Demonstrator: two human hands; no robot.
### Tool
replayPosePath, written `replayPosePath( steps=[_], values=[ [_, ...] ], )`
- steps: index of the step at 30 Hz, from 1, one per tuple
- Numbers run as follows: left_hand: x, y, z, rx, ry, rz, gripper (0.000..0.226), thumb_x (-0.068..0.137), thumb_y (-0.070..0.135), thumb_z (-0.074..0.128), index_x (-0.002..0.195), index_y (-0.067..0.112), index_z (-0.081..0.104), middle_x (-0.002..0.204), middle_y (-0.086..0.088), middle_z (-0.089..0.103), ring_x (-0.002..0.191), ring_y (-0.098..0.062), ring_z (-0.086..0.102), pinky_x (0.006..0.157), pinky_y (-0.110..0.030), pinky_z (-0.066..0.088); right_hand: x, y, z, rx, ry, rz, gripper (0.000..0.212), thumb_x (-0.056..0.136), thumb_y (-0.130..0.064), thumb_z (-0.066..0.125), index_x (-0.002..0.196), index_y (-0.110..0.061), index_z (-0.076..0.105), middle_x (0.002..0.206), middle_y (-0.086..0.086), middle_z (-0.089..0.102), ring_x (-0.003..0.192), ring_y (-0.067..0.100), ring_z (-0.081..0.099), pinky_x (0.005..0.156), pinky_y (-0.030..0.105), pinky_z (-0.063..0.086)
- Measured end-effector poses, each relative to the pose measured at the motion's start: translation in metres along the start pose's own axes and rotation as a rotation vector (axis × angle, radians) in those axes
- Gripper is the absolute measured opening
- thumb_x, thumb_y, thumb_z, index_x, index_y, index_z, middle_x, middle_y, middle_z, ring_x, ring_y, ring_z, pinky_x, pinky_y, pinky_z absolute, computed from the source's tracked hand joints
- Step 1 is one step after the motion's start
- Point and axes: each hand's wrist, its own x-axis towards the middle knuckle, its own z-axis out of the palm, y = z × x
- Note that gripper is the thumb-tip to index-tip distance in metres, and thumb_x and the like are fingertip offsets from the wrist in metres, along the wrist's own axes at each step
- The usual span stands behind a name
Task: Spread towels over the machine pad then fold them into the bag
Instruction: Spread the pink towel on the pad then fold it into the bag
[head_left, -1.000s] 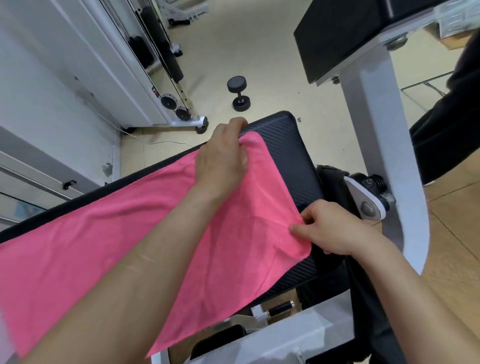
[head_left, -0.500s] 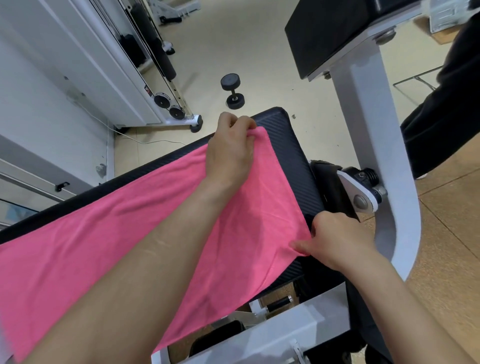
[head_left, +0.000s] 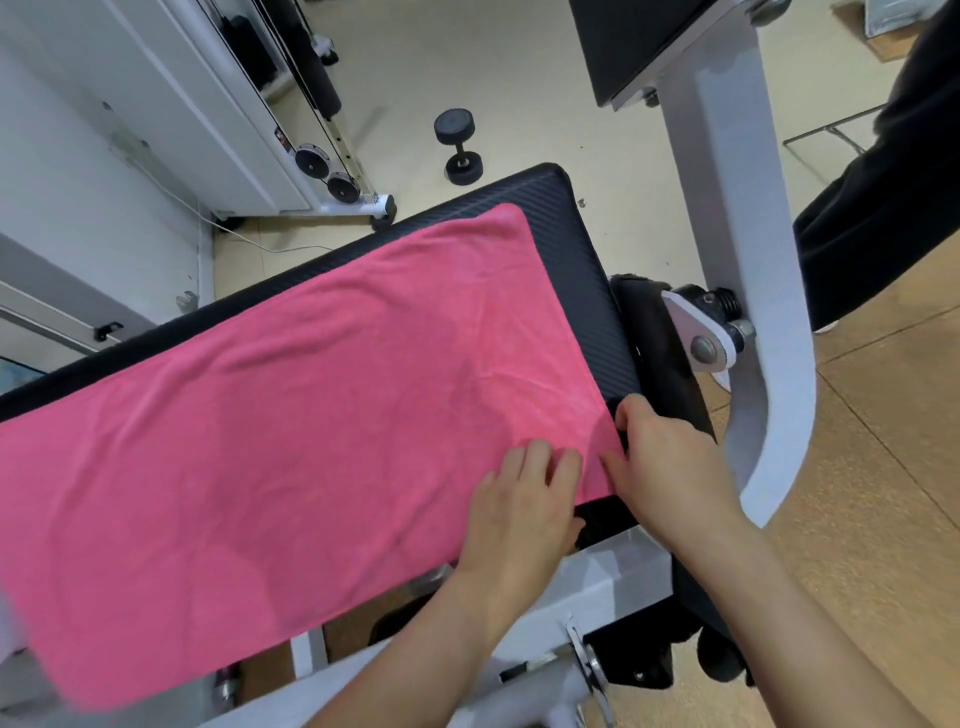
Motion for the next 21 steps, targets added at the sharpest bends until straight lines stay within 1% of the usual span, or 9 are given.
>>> replayPosePath(
  steps=[2, 5, 7, 9, 10, 13, 15, 17, 21],
  values=[
    [-0.001, 0.005, 0.004, 0.039, 0.061, 0.008, 0.058, 0.057, 0.034, 0.082, 0.106, 0.018, 0.057, 0.091, -0.001, 0.054, 0.079, -0.020, 0.053, 0.055, -0.031, 0.041, 0.001, -0.003, -0.005, 0.009, 0.026, -0.038, 0.009, 0.092, -0.021, 0.055, 0.096, -0.017, 0.049, 0.081, 0.003, 0.060, 0.068, 0.028, 0.059, 0.060, 0.039, 0.049],
    [0.004, 0.015, 0.012, 0.094, 0.095, 0.101, 0.051, 0.052, 0.019, 0.083, 0.098, 0.020, 0.060, 0.088, -0.001, 0.052, 0.077, -0.020, 0.050, 0.057, -0.031, 0.039, 0.018, -0.018, -0.029, 0.118, 0.081, -0.118, 0.025, 0.094, -0.027, 0.052, 0.117, -0.019, 0.054, 0.100, 0.006, 0.056, 0.083, 0.029, 0.060, 0.068, 0.040, 0.050],
    [0.012, 0.020, 0.016, 0.087, 0.073, 0.119, 0.050, 0.057, 0.025, 0.082, 0.105, 0.029, 0.065, 0.084, 0.001, 0.052, 0.074, -0.019, 0.050, 0.056, -0.030, 0.037, 0.040, -0.031, -0.048, 0.180, 0.116, -0.182, 0.033, 0.092, -0.026, 0.052, 0.125, -0.022, 0.052, 0.107, 0.008, 0.055, 0.088, 0.029, 0.059, 0.073, 0.040, 0.049],
    [0.021, 0.023, 0.014, 0.089, 0.012, 0.124, 0.057, 0.067, 0.036, 0.077, 0.121, 0.039, 0.061, 0.080, 0.001, 0.055, 0.070, -0.018, 0.052, 0.054, -0.028, 0.038, 0.066, -0.042, -0.056, 0.200, 0.135, -0.234, 0.038, 0.089, -0.021, 0.051, 0.128, -0.021, 0.050, 0.108, 0.012, 0.057, 0.092, 0.032, 0.058, 0.077, 0.041, 0.048],
    [0.024, 0.024, 0.011, 0.107, -0.017, 0.131, 0.053, 0.070, 0.040, 0.074, 0.122, 0.043, 0.060, 0.079, 0.002, 0.056, 0.067, -0.018, 0.053, 0.051, -0.027, 0.035, 0.079, -0.048, -0.057, 0.200, 0.136, -0.248, 0.040, 0.089, -0.019, 0.051, 0.128, -0.020, 0.049, 0.109, 0.014, 0.057, 0.093, 0.033, 0.057, 0.077, 0.041, 0.048],
    [0.030, 0.029, -0.003, 0.091, -0.026, 0.075, 0.024, 0.080, 0.051, 0.062, 0.099, 0.037, 0.067, 0.072, 0.002, 0.057, 0.055, -0.016, 0.053, 0.045, -0.024, 0.021, 0.109, -0.066, -0.055, 0.235, 0.126, -0.246, 0.044, 0.089, -0.018, 0.051, 0.133, -0.020, 0.046, 0.110, 0.014, 0.056, 0.091, 0.032, 0.057, 0.073, 0.035, 0.042],
    [0.031, 0.028, -0.008, -0.010, -0.012, 0.007, 0.028, 0.090, 0.047, 0.051, 0.092, 0.022, 0.064, 0.075, -0.004, 0.059, 0.057, -0.023, 0.055, 0.046, -0.027, 0.023, 0.123, -0.078, -0.055, 0.284, 0.161, -0.211, 0.042, 0.089, -0.018, 0.052, 0.130, -0.017, 0.048, 0.109, 0.013, 0.059, 0.093, 0.030, 0.058, 0.075, 0.035, 0.044],
    [0.030, 0.024, -0.010, -0.230, 0.006, -0.084, 0.028, 0.095, 0.037, 0.052, 0.091, 0.011, 0.061, 0.082, -0.011, 0.062, 0.068, -0.031, 0.058, 0.053, -0.032, 0.033, 0.133, -0.088, -0.056, 0.327, 0.190, -0.149, 0.034, 0.089, -0.019, 0.056, 0.122, -0.014, 0.054, 0.104, 0.008, 0.064, 0.095, 0.027, 0.059, 0.080, 0.039, 0.048],
    [0.010, 0.010, -0.018, -0.664, 0.060, -0.299, 0.012, 0.091, 0.021, 0.061, 0.086, 0.017, 0.051, 0.074, -0.006, 0.064, 0.065, -0.024, 0.059, 0.056, -0.035, 0.046, 0.142, -0.098, -0.052, 0.349, 0.199, -0.021, 0.017, 0.083, -0.019, 0.059, 0.098, -0.014, 0.065, 0.091, -0.001, 0.065, 0.092, 0.023, 0.061, 0.075, 0.033, 0.047]
  ],
)
